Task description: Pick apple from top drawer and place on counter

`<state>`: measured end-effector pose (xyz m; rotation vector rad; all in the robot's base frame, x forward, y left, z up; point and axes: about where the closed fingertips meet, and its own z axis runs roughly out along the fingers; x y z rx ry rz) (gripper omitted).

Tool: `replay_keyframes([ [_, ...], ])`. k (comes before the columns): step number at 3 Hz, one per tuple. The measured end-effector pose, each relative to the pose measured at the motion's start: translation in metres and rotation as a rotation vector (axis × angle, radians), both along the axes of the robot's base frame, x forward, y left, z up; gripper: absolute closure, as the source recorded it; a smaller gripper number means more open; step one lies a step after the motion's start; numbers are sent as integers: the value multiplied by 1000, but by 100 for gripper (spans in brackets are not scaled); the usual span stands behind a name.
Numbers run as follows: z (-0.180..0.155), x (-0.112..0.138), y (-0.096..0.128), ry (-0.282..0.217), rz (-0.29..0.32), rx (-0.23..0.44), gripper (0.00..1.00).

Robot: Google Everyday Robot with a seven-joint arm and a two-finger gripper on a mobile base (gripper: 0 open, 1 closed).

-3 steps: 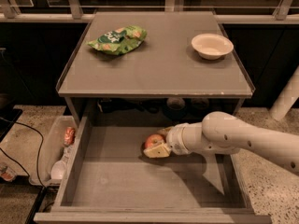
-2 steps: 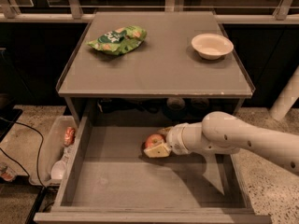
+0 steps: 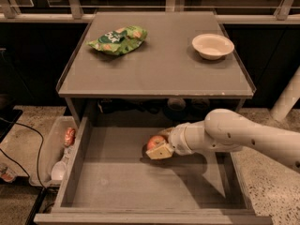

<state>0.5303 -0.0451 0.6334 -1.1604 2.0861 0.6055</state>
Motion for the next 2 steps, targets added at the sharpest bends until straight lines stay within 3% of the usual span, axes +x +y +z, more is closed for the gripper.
replay_keyframes([
  [1, 31, -14, -9, 20, 39, -14, 100],
  [2, 79, -27, -15, -5, 79, 4, 100],
])
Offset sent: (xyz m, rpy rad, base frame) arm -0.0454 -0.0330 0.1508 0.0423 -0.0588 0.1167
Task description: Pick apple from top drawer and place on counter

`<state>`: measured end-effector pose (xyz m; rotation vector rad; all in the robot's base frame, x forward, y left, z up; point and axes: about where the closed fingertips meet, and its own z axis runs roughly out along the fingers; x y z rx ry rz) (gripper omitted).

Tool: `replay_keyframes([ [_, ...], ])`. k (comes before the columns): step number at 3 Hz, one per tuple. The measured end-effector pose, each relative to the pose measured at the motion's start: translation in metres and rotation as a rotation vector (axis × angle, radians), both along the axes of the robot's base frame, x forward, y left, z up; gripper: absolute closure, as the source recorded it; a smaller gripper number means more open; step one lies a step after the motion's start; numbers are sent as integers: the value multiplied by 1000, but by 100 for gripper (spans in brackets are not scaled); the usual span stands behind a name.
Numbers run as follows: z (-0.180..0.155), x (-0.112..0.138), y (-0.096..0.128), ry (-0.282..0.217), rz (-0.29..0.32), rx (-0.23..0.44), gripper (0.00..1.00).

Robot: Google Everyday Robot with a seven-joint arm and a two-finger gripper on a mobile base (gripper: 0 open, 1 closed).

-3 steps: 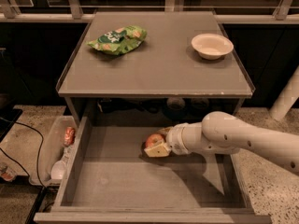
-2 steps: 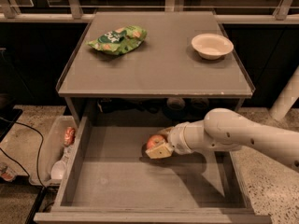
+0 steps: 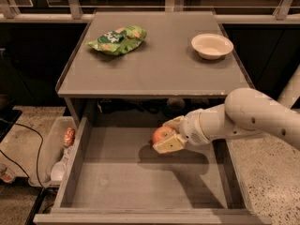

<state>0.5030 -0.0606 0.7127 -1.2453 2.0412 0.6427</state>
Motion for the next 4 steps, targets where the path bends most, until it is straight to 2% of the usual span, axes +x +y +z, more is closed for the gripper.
replay_keyframes([
  [1, 60, -9, -9, -72, 29, 27, 100],
  [2, 115, 0, -19, -136, 25, 36, 100],
  [3, 170, 28, -26, -215, -45, 72, 100],
  [4, 207, 69, -28, -305, -151, 130, 100],
])
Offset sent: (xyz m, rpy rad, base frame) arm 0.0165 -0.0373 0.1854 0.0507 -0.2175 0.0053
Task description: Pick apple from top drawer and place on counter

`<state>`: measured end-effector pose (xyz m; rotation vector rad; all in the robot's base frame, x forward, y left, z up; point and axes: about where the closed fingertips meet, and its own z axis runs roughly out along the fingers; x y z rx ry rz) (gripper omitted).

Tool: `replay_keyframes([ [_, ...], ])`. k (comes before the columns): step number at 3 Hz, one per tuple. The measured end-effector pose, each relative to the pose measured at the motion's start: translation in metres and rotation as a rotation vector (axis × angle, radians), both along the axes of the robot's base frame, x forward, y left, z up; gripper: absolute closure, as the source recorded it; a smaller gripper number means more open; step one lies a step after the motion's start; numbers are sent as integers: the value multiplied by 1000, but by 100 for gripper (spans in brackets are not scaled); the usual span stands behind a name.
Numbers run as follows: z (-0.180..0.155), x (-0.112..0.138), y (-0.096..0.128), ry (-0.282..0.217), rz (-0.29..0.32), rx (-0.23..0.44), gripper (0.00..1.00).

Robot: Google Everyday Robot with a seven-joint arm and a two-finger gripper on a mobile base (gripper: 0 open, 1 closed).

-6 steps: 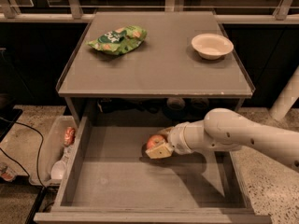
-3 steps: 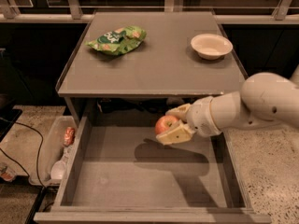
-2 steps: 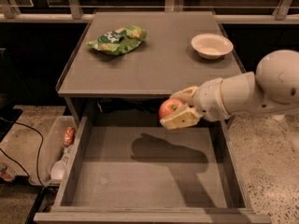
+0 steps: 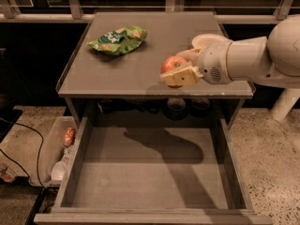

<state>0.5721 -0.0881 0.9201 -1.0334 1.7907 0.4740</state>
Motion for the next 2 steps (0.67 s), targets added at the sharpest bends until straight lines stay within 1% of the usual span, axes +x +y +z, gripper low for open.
replay_keyframes([
  [1, 0, 0, 0, 0, 0, 0, 100],
  [2, 1, 16, 3, -49, -24, 16, 100],
])
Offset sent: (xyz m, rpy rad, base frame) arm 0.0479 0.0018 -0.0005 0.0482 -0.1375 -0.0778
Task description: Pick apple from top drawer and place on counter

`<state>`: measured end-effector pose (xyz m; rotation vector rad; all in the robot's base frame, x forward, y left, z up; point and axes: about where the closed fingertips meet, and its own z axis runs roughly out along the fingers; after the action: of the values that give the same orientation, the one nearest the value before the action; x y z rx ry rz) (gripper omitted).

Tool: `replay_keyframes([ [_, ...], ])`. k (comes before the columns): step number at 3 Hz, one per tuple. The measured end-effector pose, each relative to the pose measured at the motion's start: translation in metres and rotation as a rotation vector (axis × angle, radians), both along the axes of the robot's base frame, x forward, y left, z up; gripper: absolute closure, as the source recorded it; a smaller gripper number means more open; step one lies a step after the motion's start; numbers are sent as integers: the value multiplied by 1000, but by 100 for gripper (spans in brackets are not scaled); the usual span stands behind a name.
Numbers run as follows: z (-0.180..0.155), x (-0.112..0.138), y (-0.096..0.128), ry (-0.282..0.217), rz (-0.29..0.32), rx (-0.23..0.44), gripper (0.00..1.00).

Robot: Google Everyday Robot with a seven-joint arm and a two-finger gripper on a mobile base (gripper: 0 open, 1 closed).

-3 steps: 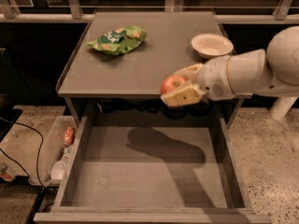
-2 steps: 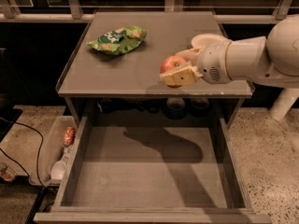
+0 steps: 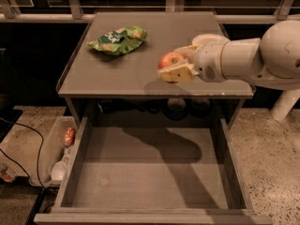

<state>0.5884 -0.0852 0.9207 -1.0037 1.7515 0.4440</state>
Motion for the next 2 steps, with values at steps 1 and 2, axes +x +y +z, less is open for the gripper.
replay_keyframes([
  [1, 9, 40, 3, -89, -51, 55, 100],
  [2, 14, 80, 3, -139, -103, 99, 100],
])
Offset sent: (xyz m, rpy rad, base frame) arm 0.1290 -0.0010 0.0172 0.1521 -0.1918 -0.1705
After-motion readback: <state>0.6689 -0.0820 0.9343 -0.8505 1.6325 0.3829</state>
